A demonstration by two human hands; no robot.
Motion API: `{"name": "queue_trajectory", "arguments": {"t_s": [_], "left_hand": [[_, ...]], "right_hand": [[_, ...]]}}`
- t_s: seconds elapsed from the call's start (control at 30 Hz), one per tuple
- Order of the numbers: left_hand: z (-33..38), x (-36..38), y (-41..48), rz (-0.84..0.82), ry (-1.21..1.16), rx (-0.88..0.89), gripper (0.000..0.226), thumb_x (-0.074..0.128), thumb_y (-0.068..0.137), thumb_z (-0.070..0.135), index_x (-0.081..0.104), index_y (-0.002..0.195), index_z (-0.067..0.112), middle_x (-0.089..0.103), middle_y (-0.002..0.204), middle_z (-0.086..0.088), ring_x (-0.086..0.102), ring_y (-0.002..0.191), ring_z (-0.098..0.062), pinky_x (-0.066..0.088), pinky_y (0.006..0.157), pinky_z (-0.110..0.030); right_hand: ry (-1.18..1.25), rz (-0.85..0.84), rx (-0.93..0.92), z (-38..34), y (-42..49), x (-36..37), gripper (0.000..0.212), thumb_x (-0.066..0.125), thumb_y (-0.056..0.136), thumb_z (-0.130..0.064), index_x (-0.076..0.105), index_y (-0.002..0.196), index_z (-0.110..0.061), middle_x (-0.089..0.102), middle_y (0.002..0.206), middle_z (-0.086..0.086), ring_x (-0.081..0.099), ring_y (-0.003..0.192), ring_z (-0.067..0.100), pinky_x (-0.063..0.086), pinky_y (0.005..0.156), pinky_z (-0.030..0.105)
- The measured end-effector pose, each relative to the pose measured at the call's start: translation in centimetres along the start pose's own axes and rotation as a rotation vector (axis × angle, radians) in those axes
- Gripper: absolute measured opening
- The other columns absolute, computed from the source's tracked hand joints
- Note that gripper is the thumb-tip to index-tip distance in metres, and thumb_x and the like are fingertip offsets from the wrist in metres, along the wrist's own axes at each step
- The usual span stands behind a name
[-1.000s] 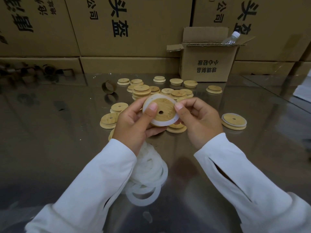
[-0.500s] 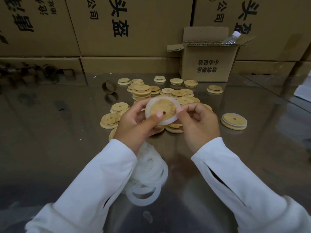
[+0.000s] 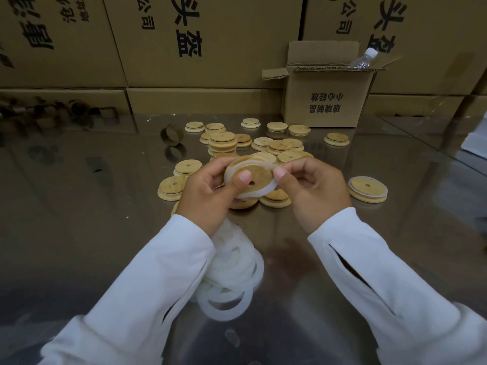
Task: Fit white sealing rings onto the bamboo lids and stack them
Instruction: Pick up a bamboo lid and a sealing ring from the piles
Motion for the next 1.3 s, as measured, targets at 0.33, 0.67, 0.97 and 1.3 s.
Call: {"name": "queue_trajectory", "arguments": {"t_s": [0.33,0.67,0.97,1.3], "left_hand": [[-0.7,0.2,-0.2,0.042,-0.107,-0.039,0.03,0.067,0.065,0.031,0.066,0.094,0.019,0.072,0.088,0.0,0.069,0.087,-0.018,0.056,0.064,-0.028],[-1.0,0.4,-0.2,0.039,-0.151,-0.087,0.026,0.068,0.064,0.025,0.063,0.087,0.016,0.071,0.086,-0.002,0.069,0.081,-0.018,0.055,0.06,-0.028],[-1.0,0.2,0.0,0.003,-0.033,-0.094,0.03,0.063,0.067,0.032,0.066,0.093,0.017,0.068,0.087,-0.005,0.064,0.088,-0.022,0.055,0.077,-0.04],[-1.0,0.5,0.0,-0.02,-0.308,-0.185,0.031,0.06,0.068,0.024,0.065,0.096,0.011,0.069,0.085,-0.001,0.067,0.081,-0.012,0.054,0.063,-0.024]], "right_hand": [[0.027,0.038,-0.013,0.0,-0.5,0.0,0.01,0.065,0.082,-0.015,0.062,0.074,-0.021,0.064,0.072,-0.008,0.064,0.075,0.014,0.052,0.072,0.022],[-0.089,0.146,-0.053,-0.2,-1.3,-0.1,0.008,0.065,0.081,-0.02,0.063,0.073,-0.021,0.061,0.066,-0.017,0.057,0.069,-0.009,0.041,0.059,0.001],[-0.034,0.056,0.015,0.4,-0.6,0.0,0.009,0.068,0.08,-0.016,0.067,0.071,-0.017,0.068,0.071,-0.007,0.065,0.071,0.007,0.051,0.068,0.014],[0.108,-0.076,0.114,-0.1,-0.2,-0.2,0.014,0.067,0.081,-0.014,0.067,0.069,-0.022,0.07,0.076,-0.002,0.066,0.078,0.015,0.05,0.073,0.022]]}}
Point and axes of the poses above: each hand's wrist, its own y-axis towards the middle knuckle, its own x-axis out of the palm, z = x × y, the point moved 5 cm from there along y, towards the middle knuckle
